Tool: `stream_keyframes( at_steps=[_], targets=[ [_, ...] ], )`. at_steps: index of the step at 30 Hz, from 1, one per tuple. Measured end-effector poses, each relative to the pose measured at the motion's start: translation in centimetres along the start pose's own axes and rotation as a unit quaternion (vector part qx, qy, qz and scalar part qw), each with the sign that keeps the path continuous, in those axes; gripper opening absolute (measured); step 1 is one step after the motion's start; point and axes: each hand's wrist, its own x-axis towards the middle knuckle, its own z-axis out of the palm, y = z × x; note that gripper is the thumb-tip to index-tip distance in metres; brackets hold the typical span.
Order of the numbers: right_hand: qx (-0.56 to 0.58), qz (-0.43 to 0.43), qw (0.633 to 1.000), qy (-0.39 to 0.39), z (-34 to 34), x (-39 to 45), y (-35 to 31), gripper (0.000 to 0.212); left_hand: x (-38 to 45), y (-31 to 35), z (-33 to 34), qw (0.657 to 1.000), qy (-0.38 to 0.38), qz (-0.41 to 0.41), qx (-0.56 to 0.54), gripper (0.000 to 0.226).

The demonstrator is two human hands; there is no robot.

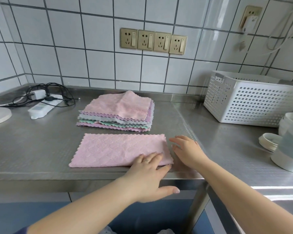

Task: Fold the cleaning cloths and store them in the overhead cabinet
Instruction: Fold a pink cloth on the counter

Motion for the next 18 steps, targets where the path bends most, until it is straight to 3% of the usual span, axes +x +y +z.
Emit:
stream_keyframes(
  at_steps=[4,9,12,15,18],
  targets=[
    [0.019,-0.017,1.0,0.011,-0.4,-0.6,0.1,0.043,0.6,0.3,0.1,0.998,0.057,-0.014,-0.007,0.101],
    [0.058,-0.056,0.997,0.013,-1.1,-1.1,0.1,0.054,0.8,-0.6,0.1,0.971,0.207,-0.04,-0.118,0.051],
    [0.084,-0.088,0.993,-0.007,-1.4,-1.3,-0.2,0.066,0.1,-1.1,-0.1,0.92,0.299,-0.043,-0.249,0.026],
    [0.191,-0.087,0.977,-0.028,-1.7,-1.5,-0.9,0.068,-1.5,-1.5,-0.7,0.853,0.359,-0.061,-0.375,0.035],
    [0.397,-0.078,0.912,-0.064,-2.3,-1.6,-2.3,0.05,-3.2,-2.3,-1.3,0.768,0.375,-0.114,-0.506,0.041]
  ],
)
